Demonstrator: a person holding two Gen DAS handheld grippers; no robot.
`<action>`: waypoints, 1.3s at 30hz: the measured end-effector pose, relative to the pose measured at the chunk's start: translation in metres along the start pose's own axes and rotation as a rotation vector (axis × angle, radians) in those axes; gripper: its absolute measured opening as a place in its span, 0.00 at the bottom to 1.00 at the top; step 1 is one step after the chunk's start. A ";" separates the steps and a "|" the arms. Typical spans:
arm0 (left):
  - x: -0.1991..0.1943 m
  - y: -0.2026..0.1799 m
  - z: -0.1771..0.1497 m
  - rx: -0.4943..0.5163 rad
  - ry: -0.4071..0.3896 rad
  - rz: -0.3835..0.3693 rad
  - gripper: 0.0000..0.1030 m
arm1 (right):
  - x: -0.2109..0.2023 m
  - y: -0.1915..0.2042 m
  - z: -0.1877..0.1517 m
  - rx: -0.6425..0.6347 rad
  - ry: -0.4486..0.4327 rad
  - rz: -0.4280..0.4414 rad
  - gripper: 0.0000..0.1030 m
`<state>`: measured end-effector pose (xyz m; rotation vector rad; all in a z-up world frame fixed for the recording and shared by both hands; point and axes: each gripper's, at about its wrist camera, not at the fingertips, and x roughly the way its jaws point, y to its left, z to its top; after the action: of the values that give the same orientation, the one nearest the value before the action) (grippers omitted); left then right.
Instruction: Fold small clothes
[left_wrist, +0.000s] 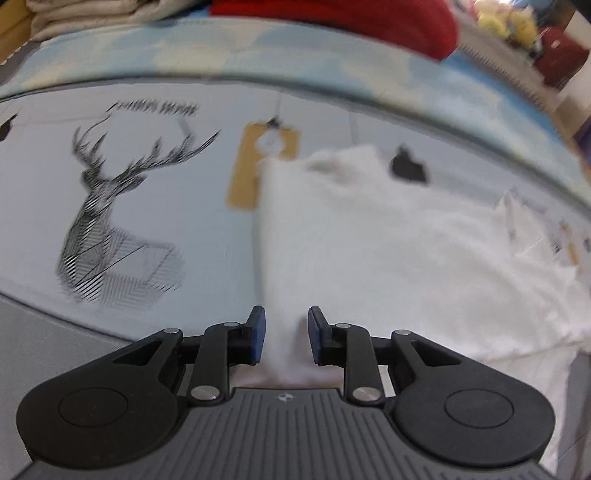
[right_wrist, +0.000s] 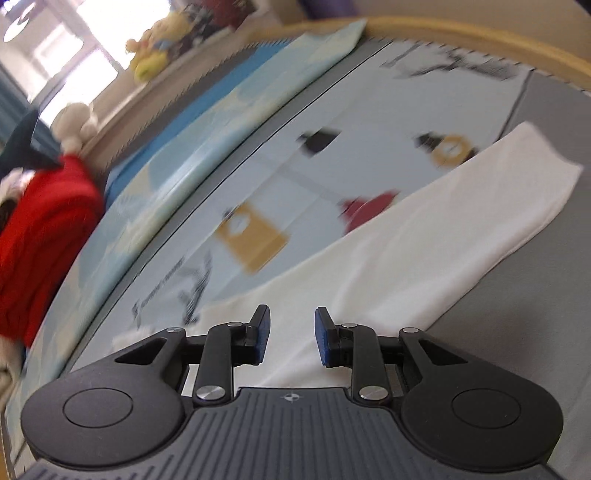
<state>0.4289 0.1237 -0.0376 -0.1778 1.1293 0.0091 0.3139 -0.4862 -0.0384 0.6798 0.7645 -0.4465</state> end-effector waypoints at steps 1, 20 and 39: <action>0.006 -0.002 -0.001 0.011 0.019 0.004 0.27 | 0.000 -0.010 0.004 0.004 -0.011 -0.006 0.27; 0.029 -0.032 -0.011 0.156 0.105 0.145 0.29 | 0.008 -0.250 0.048 0.614 -0.255 -0.122 0.29; -0.029 -0.016 -0.013 0.108 0.006 0.085 0.29 | -0.030 -0.169 0.065 0.374 -0.413 -0.040 0.03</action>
<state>0.4061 0.1089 -0.0146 -0.0336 1.1395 0.0236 0.2254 -0.6463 -0.0475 0.8847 0.3034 -0.7501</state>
